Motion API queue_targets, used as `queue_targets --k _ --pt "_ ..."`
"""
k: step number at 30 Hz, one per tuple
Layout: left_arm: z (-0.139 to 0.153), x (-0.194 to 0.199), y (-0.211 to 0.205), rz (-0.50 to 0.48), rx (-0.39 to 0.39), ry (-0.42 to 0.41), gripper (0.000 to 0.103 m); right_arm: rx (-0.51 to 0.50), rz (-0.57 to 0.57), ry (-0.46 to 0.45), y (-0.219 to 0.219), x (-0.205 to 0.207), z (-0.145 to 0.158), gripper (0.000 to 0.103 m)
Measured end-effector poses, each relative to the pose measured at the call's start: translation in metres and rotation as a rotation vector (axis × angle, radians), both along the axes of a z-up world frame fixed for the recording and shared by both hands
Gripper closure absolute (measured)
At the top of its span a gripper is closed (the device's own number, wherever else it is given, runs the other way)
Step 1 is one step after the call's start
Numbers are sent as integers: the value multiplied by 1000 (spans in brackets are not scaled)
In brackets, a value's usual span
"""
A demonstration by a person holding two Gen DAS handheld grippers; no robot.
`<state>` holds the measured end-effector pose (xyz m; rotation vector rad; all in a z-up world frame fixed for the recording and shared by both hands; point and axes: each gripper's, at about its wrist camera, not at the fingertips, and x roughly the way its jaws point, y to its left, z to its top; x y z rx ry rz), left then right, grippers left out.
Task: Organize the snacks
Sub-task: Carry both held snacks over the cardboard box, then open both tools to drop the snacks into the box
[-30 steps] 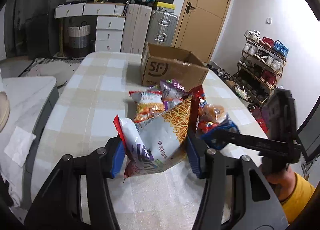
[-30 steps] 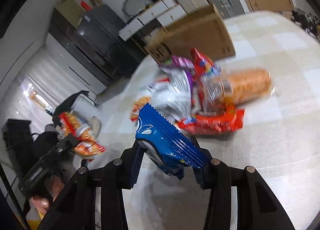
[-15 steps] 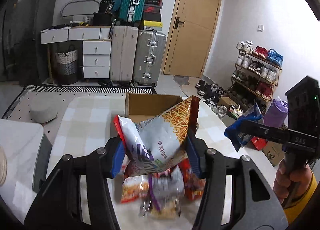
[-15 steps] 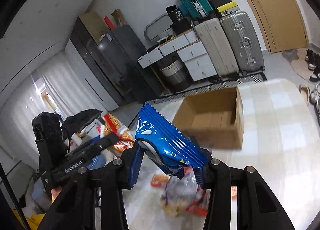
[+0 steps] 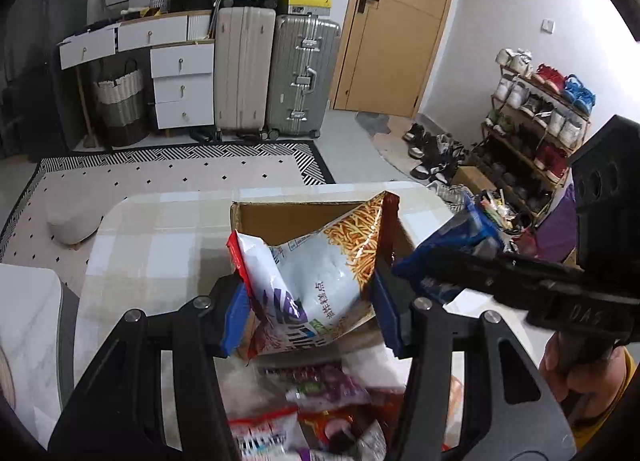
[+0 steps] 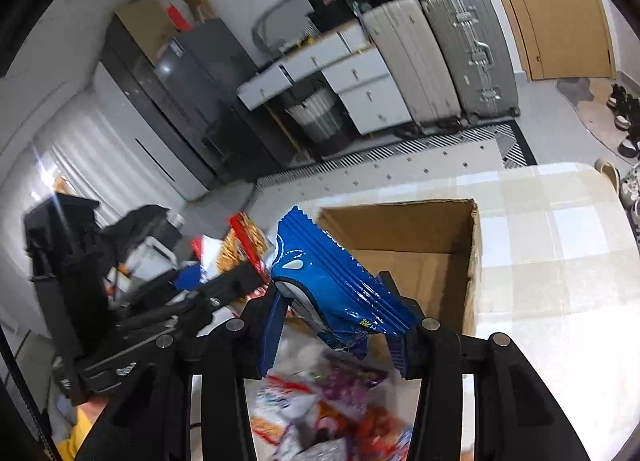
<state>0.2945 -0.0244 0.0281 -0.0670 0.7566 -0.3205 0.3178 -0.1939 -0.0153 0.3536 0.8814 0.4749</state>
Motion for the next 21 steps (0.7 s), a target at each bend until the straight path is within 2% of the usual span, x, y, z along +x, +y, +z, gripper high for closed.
queue_targets --k 11,21 --pt "-63 95 -25 -14 55 105 52 -81 -9 82 -2 36 -49 58" --pt "-98 109 -36 -24 74 143 52 -113 -16 115 -2 42 -63 58"
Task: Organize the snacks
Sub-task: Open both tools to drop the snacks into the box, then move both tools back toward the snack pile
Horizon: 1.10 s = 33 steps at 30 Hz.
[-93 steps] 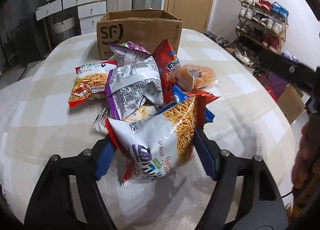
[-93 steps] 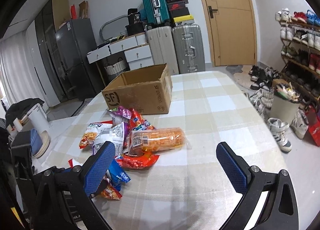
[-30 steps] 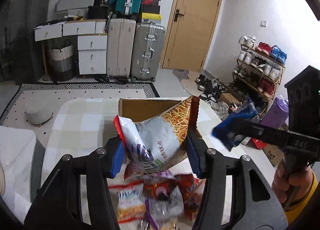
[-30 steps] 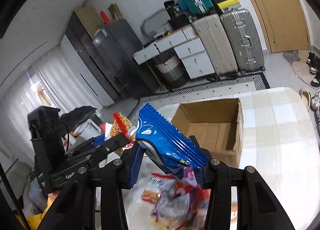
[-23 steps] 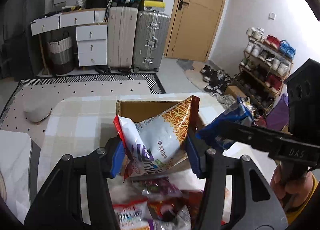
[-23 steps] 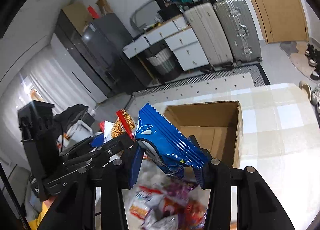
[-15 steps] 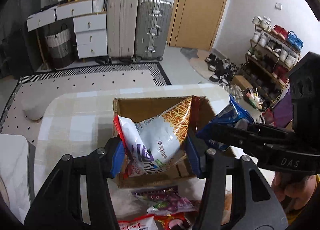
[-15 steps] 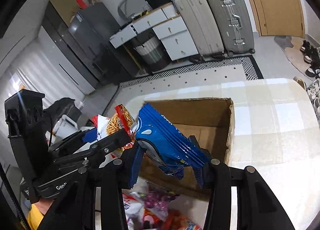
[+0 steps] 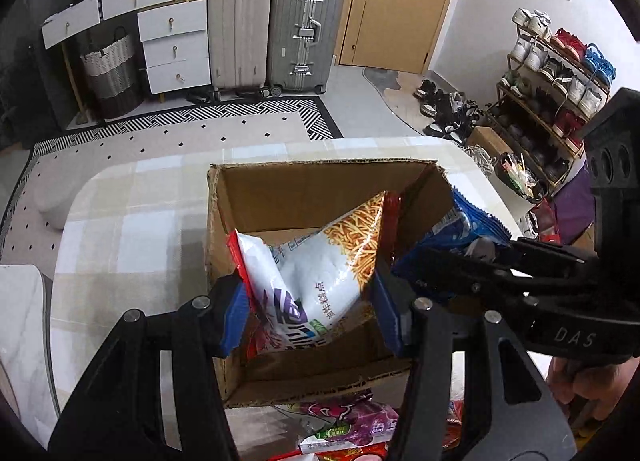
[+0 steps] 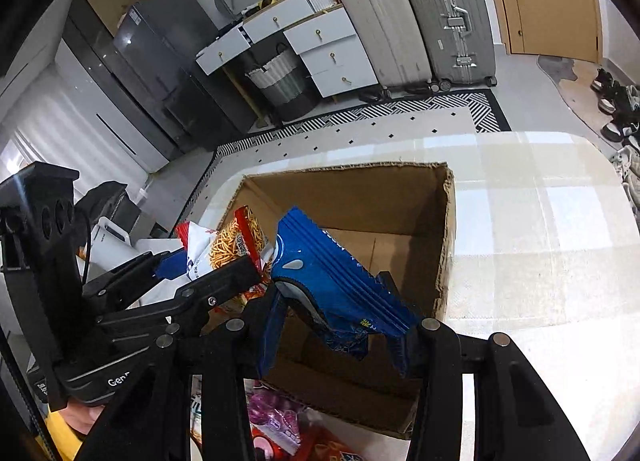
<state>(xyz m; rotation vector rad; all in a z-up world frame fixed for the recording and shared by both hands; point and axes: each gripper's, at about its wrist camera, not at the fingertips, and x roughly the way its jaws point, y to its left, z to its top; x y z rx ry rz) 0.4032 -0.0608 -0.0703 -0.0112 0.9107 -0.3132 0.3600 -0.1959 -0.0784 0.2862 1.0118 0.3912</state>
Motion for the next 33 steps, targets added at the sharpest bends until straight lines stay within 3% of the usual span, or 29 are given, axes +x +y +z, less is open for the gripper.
queue_targets --k 7,11,15,18,25,29,30,33 --pt "-17 -9 -5 0 14 10 50 -13 -3 0 1 -1 2 54" --pt "-21 -8 -7 -2 42 17 44 -26 -8 -23 0 -6 11 51" --pt "-16 -11 -6 16 75 -12 31 -26 -19 -46 -2 -10 19 42" --pt "-6 -24 -8 20 66 -43 24 -11 -34 -69 -8 -17 29 42" --pt "32 -71 2 45 99 -139 19 0 -55 -152 -19 -55 65 41" --pt "55 -106 16 87 79 -172 8 13 -49 -226 -25 -91 91 22" --pt "60 -115 20 92 72 -183 2 13 -49 -241 -25 -98 95 21" --pt "79 -149 31 106 58 -229 1 21 -54 -293 -30 -128 113 20"
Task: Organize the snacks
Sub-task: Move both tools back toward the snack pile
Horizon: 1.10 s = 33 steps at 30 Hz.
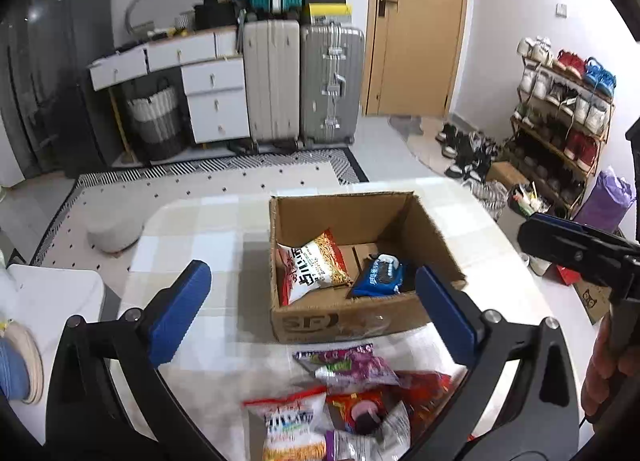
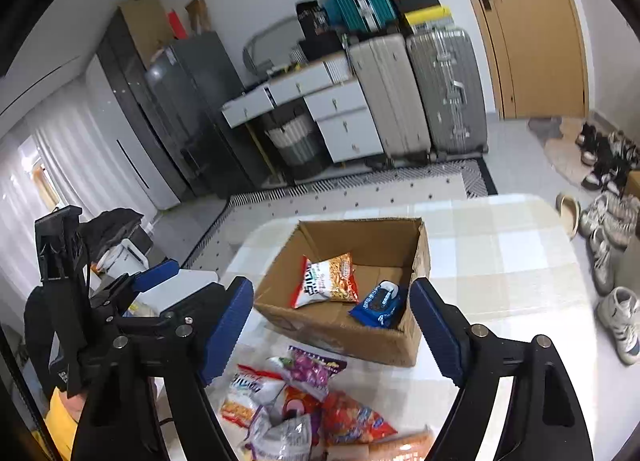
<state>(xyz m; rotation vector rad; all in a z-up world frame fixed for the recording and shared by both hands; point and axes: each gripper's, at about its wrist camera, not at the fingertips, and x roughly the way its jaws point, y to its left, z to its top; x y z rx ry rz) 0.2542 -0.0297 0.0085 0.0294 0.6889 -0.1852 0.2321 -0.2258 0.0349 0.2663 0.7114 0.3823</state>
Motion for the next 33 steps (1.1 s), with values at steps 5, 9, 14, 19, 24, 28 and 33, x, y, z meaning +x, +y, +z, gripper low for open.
queue_targets --k 5,9,14,19,24,28,33 --pt "26 -58 10 12 -27 -50 1 8 -9 -60 -2 -46 17 17" --pt "50 -110 18 38 -38 -102 1 -2 1 -132 3 -90 27 11" --pt "68 -176 20 56 -43 -170 1 -2 25 -194 9 -139 28 6" --pt "66 -227 29 65 -55 -186 1 26 20 -190 12 -174 15 6" --pt "36 -262 51 104 -88 -144 1 43 5 -166 13 -195 -6 5" --pt "7 -267 67 135 -95 -105 1 20 -16 -158 14 -202 -20 5" --pt "-26 -258 78 158 -107 -45 1 4 -20 -112 12 -202 -46 5"
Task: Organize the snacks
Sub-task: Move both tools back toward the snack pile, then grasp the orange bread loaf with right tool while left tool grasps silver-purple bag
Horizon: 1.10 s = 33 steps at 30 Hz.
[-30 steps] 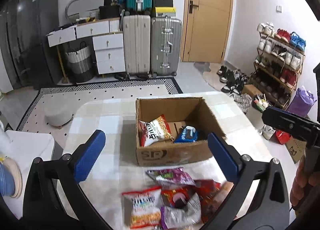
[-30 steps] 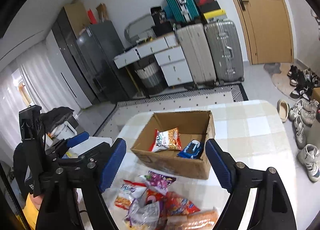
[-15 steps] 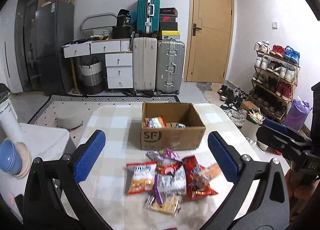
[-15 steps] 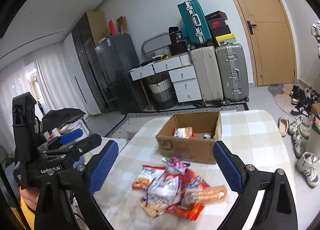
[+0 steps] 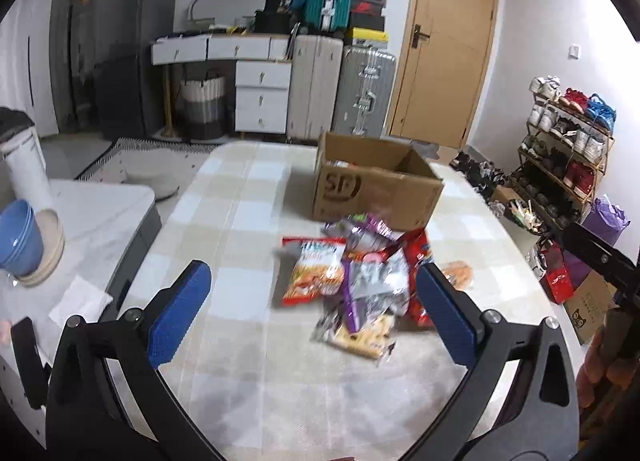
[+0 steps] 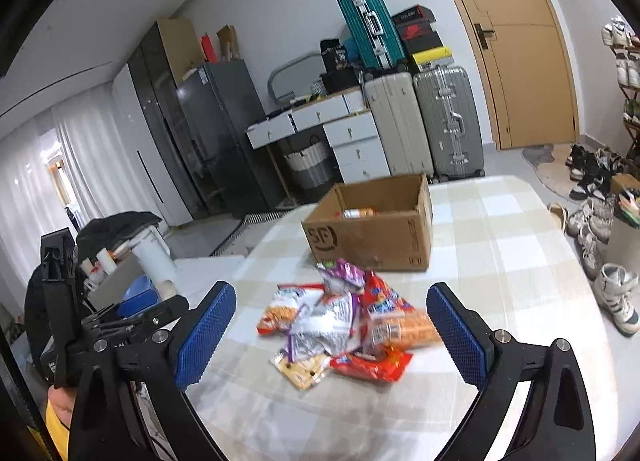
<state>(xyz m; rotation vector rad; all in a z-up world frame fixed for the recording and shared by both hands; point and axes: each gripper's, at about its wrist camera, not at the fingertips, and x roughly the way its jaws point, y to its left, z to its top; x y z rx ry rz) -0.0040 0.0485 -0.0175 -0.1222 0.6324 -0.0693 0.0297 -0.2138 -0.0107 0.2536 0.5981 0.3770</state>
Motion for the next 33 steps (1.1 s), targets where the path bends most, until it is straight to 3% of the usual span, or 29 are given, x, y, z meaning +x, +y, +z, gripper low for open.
queue_targets --k 15,27,31,33 --pt "-74 63 -33 -71 0 152 1 23 -47 205 -27 49 -75 5" --pt "-111 116 -57 -110 15 225 1 352 -34 512 -57 123 -146 5" --pt "-119 129 -62 -121 18 242 1 365 -36 552 -54 140 -156 6" --pt "-122 135 -65 -128 19 247 1 360 -33 553 -52 145 -158 12"
